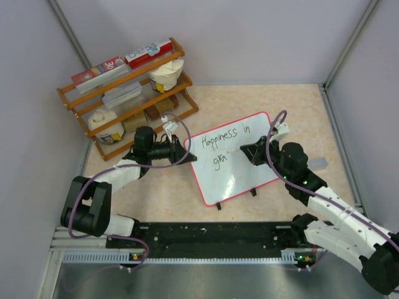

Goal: Write a sentence on the whiteboard

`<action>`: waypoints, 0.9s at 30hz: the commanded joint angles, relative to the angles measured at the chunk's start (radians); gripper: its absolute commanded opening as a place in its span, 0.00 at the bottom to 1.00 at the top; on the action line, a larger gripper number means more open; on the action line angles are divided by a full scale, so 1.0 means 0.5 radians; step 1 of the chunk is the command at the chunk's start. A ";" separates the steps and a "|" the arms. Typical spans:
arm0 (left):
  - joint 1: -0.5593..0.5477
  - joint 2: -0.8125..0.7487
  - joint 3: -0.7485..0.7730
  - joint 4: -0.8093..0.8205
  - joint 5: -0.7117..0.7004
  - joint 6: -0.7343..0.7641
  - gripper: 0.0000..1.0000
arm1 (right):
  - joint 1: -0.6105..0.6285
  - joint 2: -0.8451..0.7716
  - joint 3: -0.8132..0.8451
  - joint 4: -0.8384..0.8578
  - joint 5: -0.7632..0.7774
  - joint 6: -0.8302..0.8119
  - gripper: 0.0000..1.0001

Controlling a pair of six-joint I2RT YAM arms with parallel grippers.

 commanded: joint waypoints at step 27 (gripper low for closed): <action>-0.054 0.030 -0.041 -0.091 -0.098 0.312 0.00 | -0.034 0.146 0.071 0.141 -0.074 -0.053 0.00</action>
